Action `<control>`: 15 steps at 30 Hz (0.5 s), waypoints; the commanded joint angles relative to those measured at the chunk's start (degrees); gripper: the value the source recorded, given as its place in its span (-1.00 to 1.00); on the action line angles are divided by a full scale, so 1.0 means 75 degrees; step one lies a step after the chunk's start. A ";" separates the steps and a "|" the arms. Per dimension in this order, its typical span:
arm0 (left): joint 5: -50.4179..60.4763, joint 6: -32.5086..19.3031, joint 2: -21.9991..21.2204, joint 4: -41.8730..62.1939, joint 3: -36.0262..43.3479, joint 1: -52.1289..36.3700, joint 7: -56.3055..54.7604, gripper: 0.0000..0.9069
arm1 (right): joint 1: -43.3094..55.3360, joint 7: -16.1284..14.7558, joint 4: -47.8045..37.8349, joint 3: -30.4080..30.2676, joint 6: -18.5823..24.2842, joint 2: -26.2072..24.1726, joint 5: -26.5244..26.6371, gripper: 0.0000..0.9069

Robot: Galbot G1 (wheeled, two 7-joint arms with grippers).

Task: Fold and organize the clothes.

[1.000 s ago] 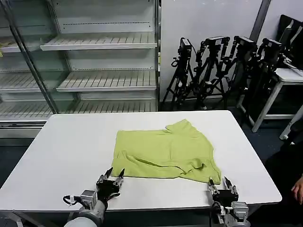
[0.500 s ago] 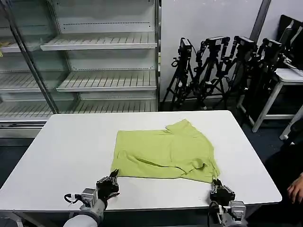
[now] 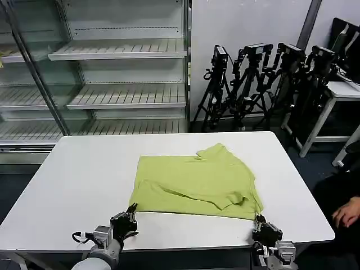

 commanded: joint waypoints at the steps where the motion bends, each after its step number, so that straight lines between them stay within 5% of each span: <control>1: 0.0181 0.0389 0.0087 -0.0481 -0.0091 0.0670 -0.0009 -0.96 | -0.0335 -0.0004 0.0356 0.0155 0.0030 -0.0095 -0.0002 -1.00; 15: 0.0798 0.0213 -0.0216 -0.1634 -0.0193 0.2440 -0.0043 -0.96 | -0.1746 -0.0089 0.1071 0.0312 0.0239 -0.0215 -0.0247 -1.00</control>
